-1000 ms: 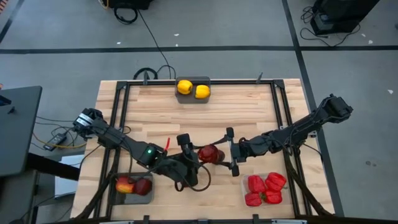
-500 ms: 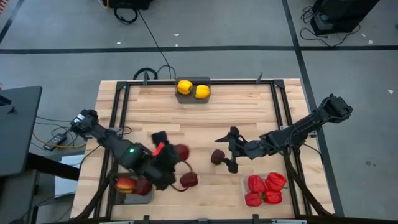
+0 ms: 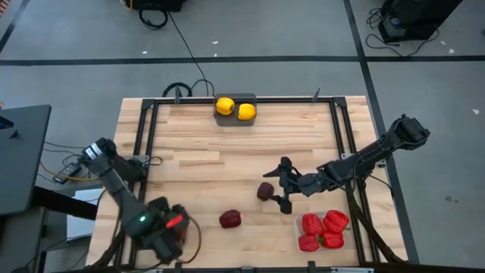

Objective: Sort produce into baskets
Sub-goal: Put the red apple into the bottom black bin

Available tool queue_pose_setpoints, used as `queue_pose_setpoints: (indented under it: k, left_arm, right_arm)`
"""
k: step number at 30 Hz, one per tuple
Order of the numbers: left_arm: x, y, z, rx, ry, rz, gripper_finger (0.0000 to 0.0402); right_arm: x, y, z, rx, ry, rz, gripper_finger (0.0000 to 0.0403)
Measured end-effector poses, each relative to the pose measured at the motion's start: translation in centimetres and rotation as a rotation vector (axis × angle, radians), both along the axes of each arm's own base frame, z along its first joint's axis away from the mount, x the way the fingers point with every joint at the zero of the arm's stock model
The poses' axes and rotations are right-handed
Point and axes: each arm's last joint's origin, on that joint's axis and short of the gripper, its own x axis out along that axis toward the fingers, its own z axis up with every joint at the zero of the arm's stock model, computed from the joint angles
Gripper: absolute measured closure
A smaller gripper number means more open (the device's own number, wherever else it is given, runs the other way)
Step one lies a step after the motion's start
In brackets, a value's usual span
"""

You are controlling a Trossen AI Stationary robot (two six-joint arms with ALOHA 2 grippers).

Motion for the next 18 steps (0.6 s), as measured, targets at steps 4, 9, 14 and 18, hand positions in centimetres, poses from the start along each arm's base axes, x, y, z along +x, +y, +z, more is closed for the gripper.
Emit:
queue_pose_setpoints:
  k: [4, 9, 14, 18]
  left_arm:
    - [-1.7, -1.1, -0.5, 0.015, 0.027, 0.044, 0.0154]
    - [-2.9, -2.7, -1.5, -0.042, 0.008, 0.037, 0.0138]
    - [-4.5, -3.2, -4.1, -0.060, 0.121, 0.084, 0.0095]
    - [-6.0, -2.8, -6.5, -0.044, 0.313, 0.125, 0.0062]
  right_arm:
    - [0.0, 0.1, 0.2, 0.010, -0.016, 0.005, 0.0053]
    - [0.0, 0.2, 0.2, 0.034, -0.017, 0.029, 0.0053]
    - [0.0, 0.3, 0.2, 0.039, -0.016, 0.042, 0.0052]
    - [0.1, 0.2, 0.2, 0.038, -0.017, 0.039, 0.0052]
